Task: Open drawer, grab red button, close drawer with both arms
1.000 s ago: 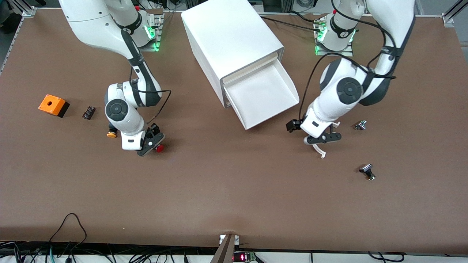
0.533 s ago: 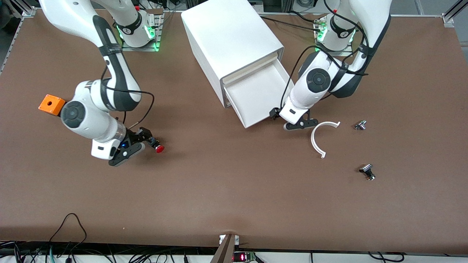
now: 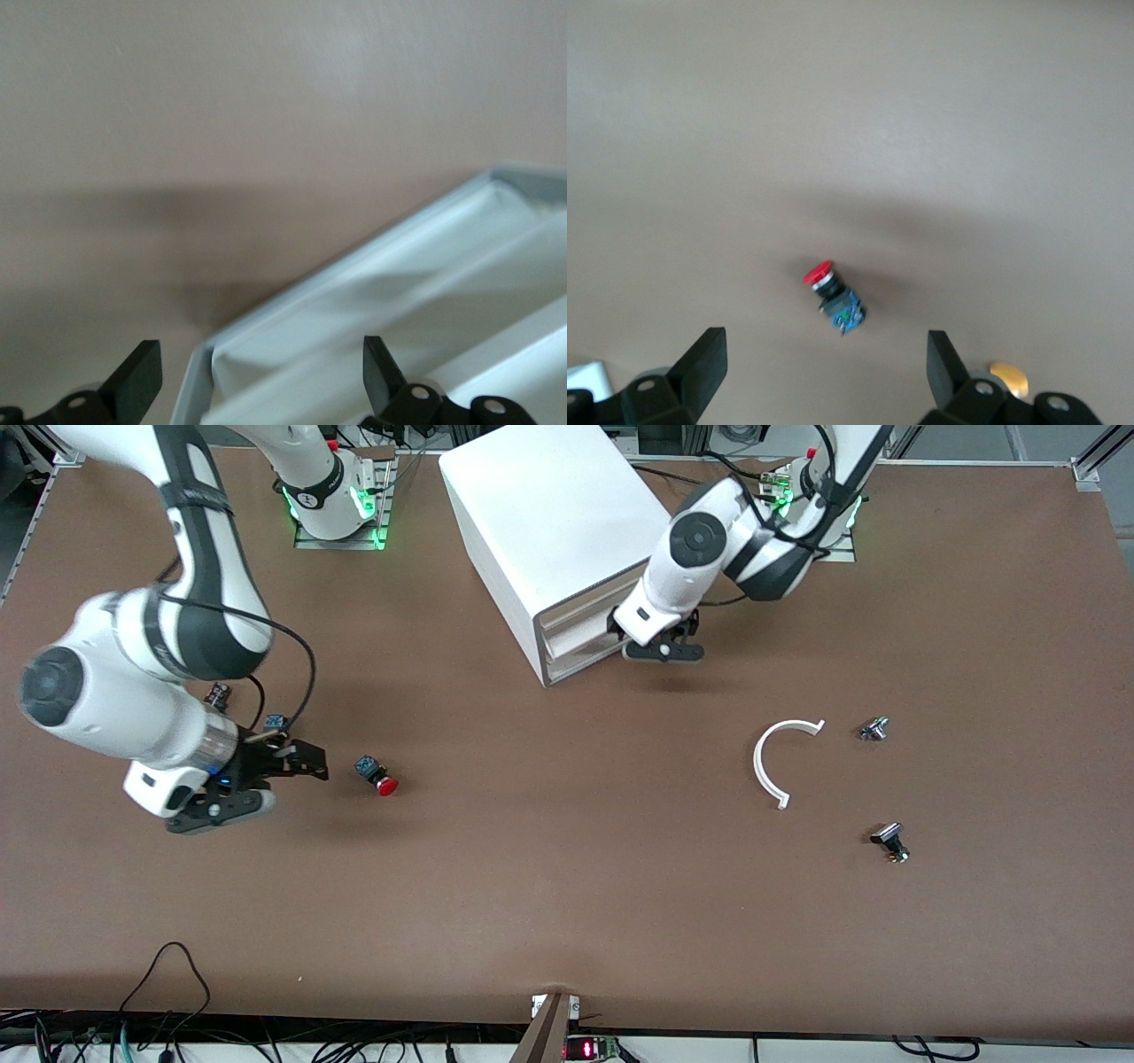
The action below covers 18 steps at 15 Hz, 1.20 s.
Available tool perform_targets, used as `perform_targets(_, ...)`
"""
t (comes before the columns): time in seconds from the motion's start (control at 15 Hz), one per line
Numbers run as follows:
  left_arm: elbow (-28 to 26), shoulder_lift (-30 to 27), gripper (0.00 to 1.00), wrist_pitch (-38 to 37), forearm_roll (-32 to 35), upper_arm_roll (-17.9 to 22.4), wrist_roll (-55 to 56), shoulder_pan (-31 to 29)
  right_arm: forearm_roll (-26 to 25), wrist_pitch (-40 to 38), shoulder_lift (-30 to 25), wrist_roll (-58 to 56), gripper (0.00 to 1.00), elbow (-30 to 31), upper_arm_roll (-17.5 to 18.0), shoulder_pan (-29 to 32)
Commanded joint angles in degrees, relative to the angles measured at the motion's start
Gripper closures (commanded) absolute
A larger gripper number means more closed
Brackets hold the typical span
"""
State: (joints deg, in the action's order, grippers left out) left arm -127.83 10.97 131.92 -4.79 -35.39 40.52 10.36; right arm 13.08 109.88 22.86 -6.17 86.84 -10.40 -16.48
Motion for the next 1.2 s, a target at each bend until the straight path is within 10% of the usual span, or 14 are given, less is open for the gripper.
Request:
perform_targets(0.0,-1.90,-3.41,0.00,-1.93,-1.28,-3.89,-0.62,-0.25,-3.84,-10.88,-1.85,11.31,0.00,-5.61,0.64,2.50)
perform_targets(0.73,3.28,-3.85,0.00,6.60,-0.57,7.86,-8.22,-8.86,-13.95,-21.37,-7.21,16.10,0.00,-9.14,1.87,8.13)
perform_targets(1.13,17.85,-6.22,0.00,-13.31,-0.57,21.74,-32.49,-9.75,-14.22,-21.46,-12.13,16.28,0.00,-7.30,2.31,9.45)
